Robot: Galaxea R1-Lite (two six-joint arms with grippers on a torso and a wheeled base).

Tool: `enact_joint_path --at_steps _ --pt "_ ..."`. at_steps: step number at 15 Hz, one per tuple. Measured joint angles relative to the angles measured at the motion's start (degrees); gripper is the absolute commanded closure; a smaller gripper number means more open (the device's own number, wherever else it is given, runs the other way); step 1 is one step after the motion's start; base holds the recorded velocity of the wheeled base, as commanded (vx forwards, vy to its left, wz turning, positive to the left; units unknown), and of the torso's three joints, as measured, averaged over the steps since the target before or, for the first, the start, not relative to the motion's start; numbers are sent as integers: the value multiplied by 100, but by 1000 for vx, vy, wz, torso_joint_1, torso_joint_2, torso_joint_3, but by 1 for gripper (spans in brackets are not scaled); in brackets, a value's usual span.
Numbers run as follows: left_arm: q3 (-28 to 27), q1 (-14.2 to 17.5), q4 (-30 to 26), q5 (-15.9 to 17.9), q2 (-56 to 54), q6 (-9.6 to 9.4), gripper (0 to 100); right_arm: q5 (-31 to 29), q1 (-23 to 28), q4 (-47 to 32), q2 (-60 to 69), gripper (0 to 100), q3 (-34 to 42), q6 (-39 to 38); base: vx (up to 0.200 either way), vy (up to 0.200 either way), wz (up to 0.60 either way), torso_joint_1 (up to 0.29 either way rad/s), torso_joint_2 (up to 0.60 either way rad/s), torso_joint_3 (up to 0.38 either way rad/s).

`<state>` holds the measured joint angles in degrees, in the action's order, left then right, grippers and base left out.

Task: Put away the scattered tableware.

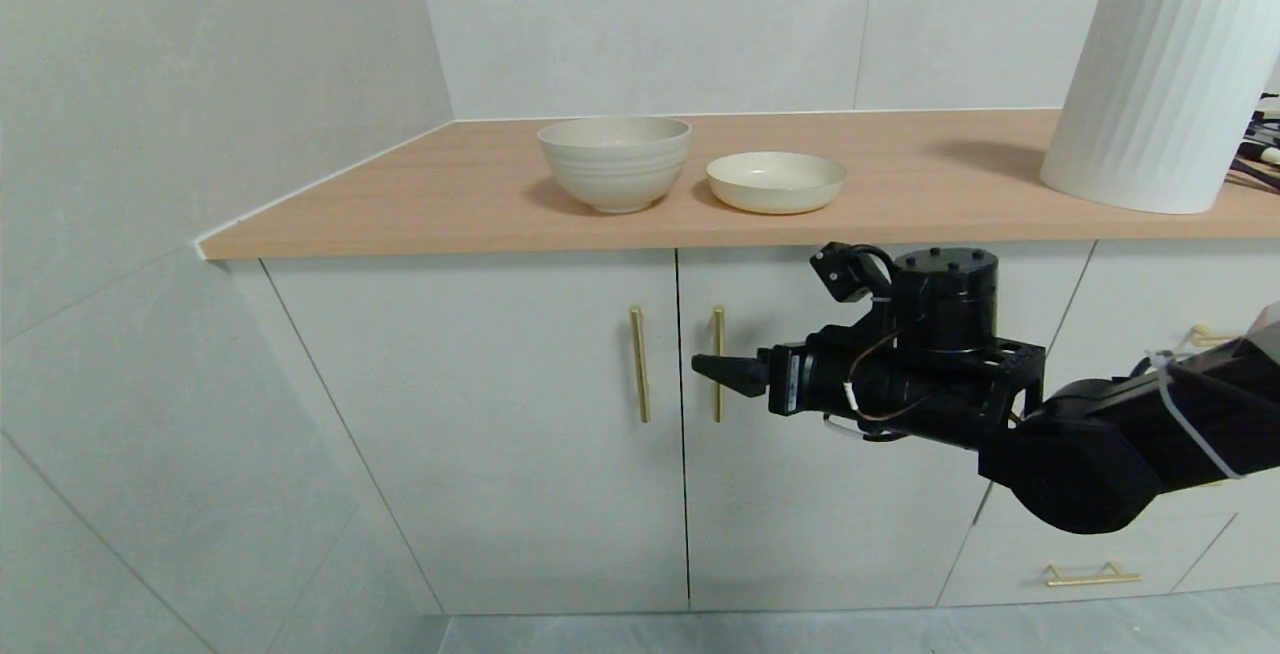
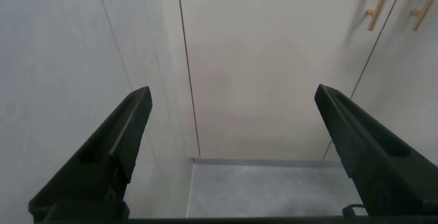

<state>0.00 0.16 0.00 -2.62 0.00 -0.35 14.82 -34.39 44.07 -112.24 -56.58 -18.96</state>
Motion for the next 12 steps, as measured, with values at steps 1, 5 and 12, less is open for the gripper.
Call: enact_joint_path --at_steps 1,5,12 --pt "0 0 0 0 0 2 0 4 -1 161 -102 0 -45 -94 0 0 0 0 0 0" --pt "0 0 0 0 0 6 0 15 -23 735 -546 0 -191 -257 0 0 0 0 0 0" --pt "0 0 0 0 0 20 0 11 -163 768 -870 0 -445 -778 0 0 0 0 0 0"
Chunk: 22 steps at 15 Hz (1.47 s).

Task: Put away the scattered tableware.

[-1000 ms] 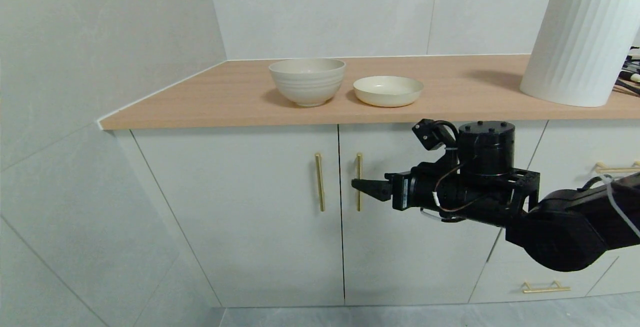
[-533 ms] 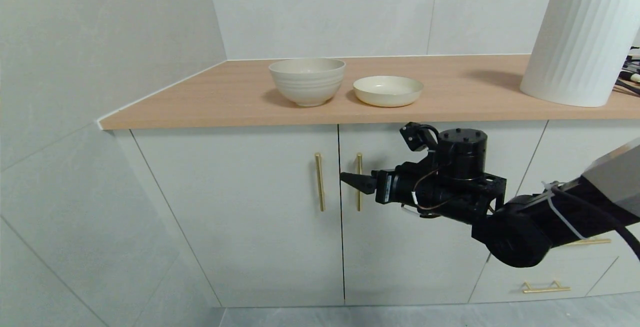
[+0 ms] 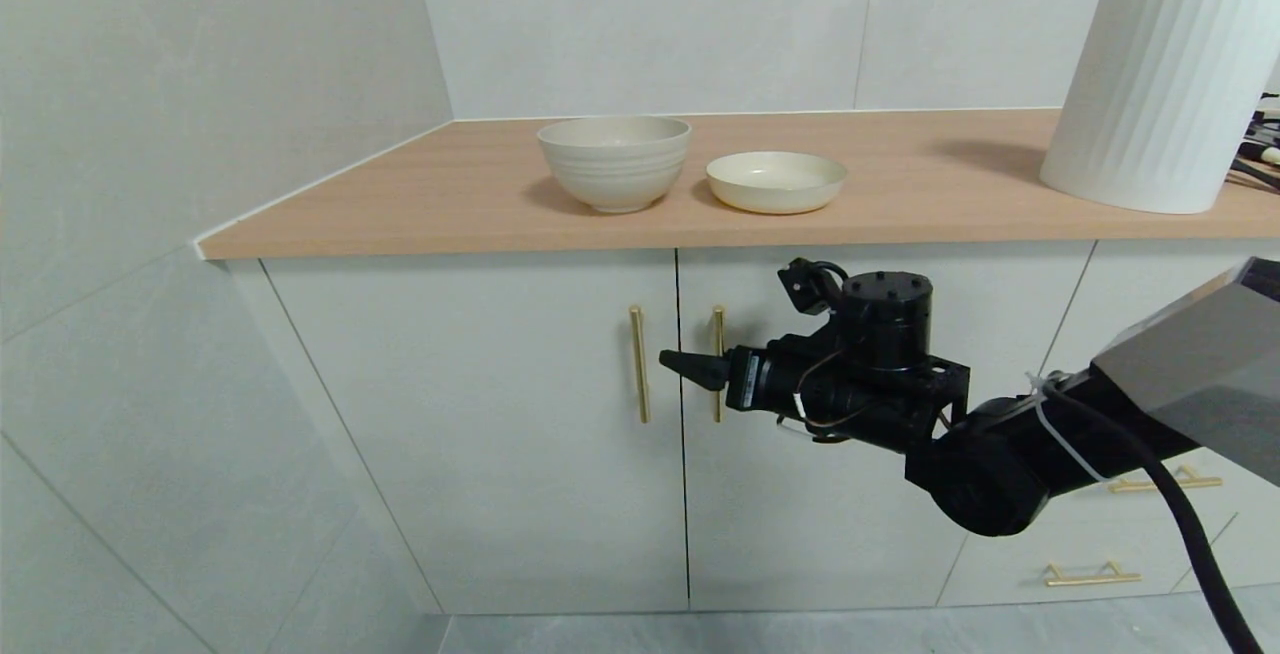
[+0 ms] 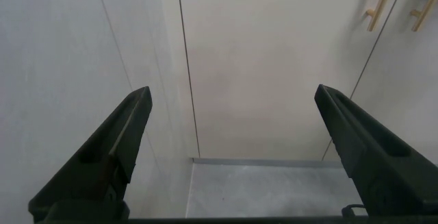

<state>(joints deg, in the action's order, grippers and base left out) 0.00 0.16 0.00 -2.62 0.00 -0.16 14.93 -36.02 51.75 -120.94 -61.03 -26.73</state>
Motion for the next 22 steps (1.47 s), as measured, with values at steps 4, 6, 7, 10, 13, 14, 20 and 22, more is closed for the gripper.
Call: enact_joint_path --at_steps 4,6,7,10,13,14,20,22 --pt "-2 0 0 0 0 -2 0 -7 -41 11 -50 0 -24 2 0 0 0 0 0 0" --pt "-2 0 0 0 0 0 0 -18 -72 123 -56 0 6 -6 0 0 0 0 0 0" --pt "-2 0 0 0 0 -2 0 -29 -96 173 -59 0 30 -4 0 0 0 0 0 0" --pt "0 0 0 0 0 -2 0 -22 -138 340 -59 0 150 11 0 0 0 0 0 0" --pt "0 0 0 0 0 -2 0 -11 -146 417 -61 0 183 11 0 0 0 0 0 0" --pt "0 0 0 0 0 0 0 -10 -149 428 -74 0 190 30 0 0 0 0 0 0" --pt "0 0 0 0 0 6 0 -77 -273 447 -133 0 193 60 0 0 0 0 0 0" --pt "-2 0 0 0 0 6 0 -68 -300 435 -168 0 183 55 0 0 0 0 0 0"
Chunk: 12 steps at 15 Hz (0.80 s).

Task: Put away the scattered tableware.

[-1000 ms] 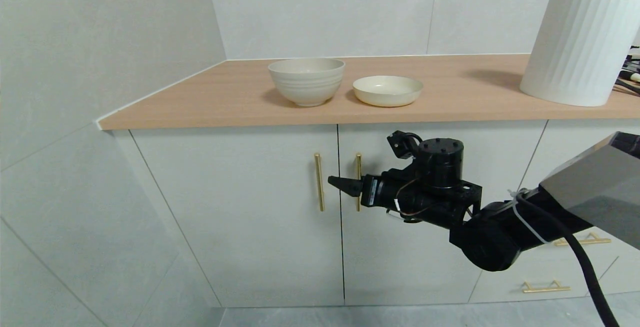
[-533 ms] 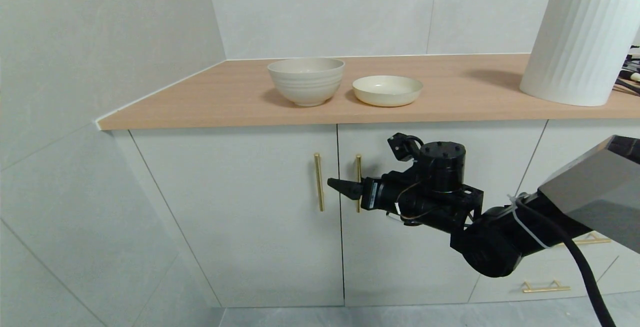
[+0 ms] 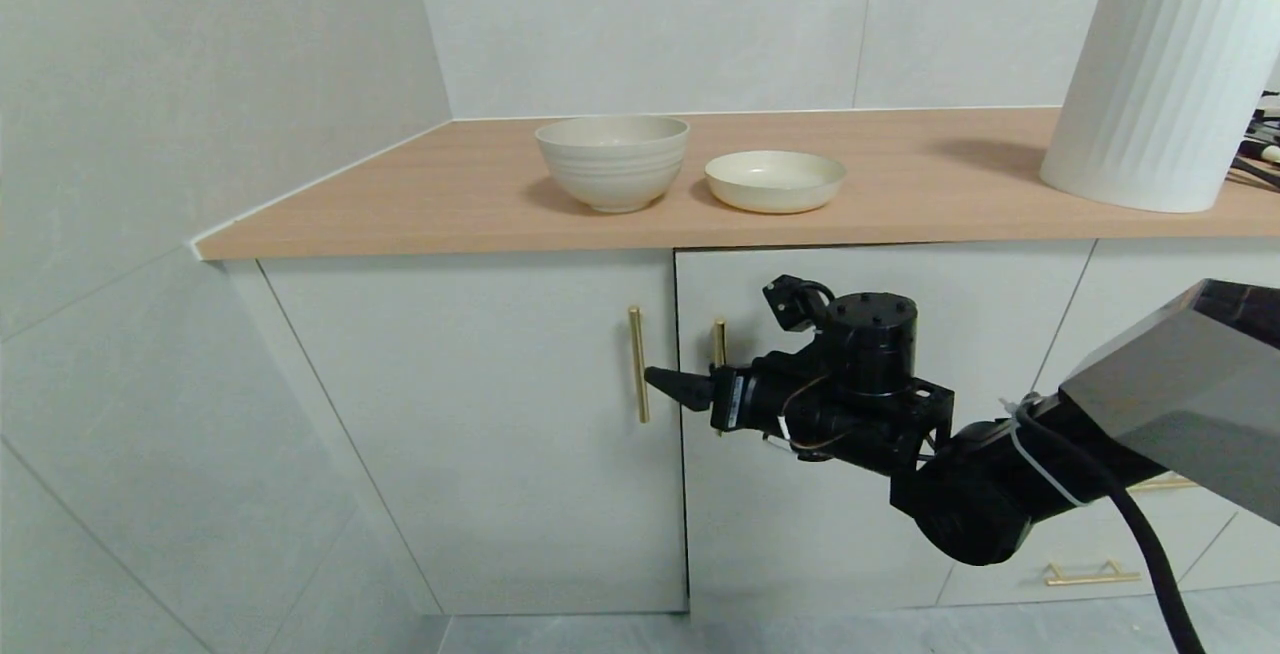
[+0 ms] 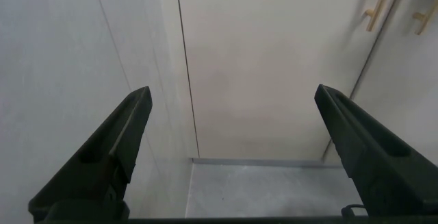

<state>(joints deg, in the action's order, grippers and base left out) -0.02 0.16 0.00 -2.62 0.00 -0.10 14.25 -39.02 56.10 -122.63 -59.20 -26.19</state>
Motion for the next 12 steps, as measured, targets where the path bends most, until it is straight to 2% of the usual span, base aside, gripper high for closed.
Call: enact_joint_path --at_steps 4,6,12 --pt "0 -2 0 0 0 5 0 2 7 28 49 0 85 -28 0 0 0 0 0 0" --pt "2 0 0 0 0 2 0 123 7 151 258 0 413 -41 0 0 0 0 0 0" --pt "2 0 0 0 0 10 0 1276 -44 261 1518 0 1998 2 0 0 0 0 0 0"
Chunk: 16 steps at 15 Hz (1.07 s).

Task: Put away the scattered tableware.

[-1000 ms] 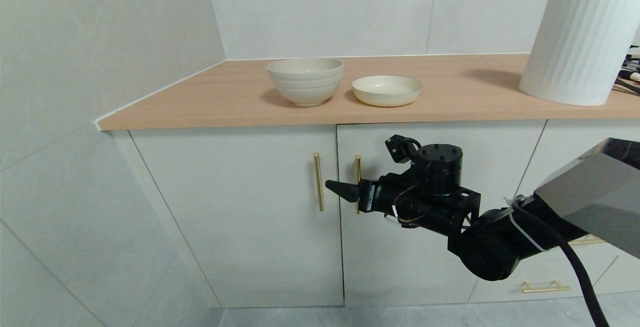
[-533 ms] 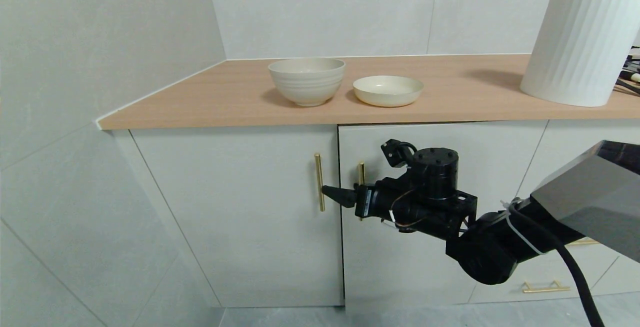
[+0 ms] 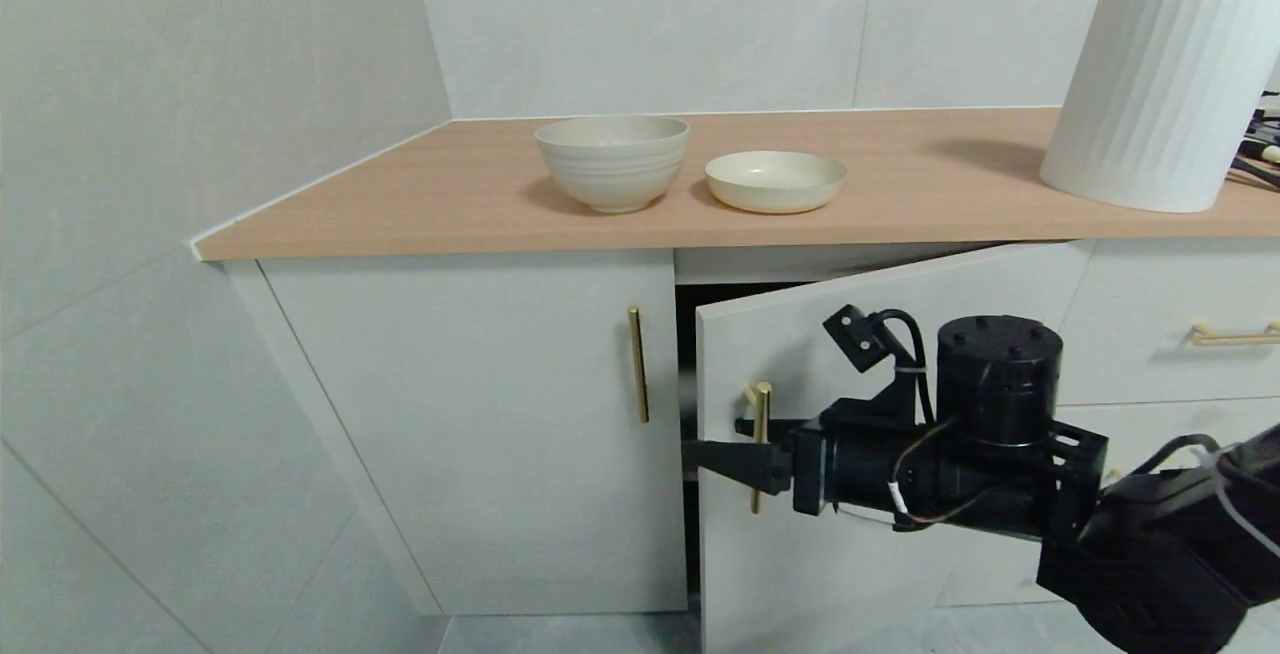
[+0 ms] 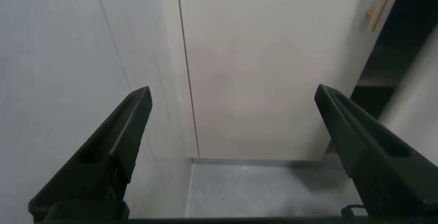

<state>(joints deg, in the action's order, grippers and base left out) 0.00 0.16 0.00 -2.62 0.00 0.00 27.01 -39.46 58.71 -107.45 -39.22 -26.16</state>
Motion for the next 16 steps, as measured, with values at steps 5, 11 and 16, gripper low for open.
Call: enact_joint_path --at_steps 5,11,16 --pt "-2 0 0 0 0 0 0 286 -87 2 649 0 797 2 0 0 0 0 0 0" --pt "-2 0 0 0 0 -18 0 629 -94 2 1150 0 1141 0 0 0 0 0 0 0" --pt "-330 -5 -55 205 13 -93 0 668 -94 18 1221 0 1178 5 0 0 0 0 0 0"
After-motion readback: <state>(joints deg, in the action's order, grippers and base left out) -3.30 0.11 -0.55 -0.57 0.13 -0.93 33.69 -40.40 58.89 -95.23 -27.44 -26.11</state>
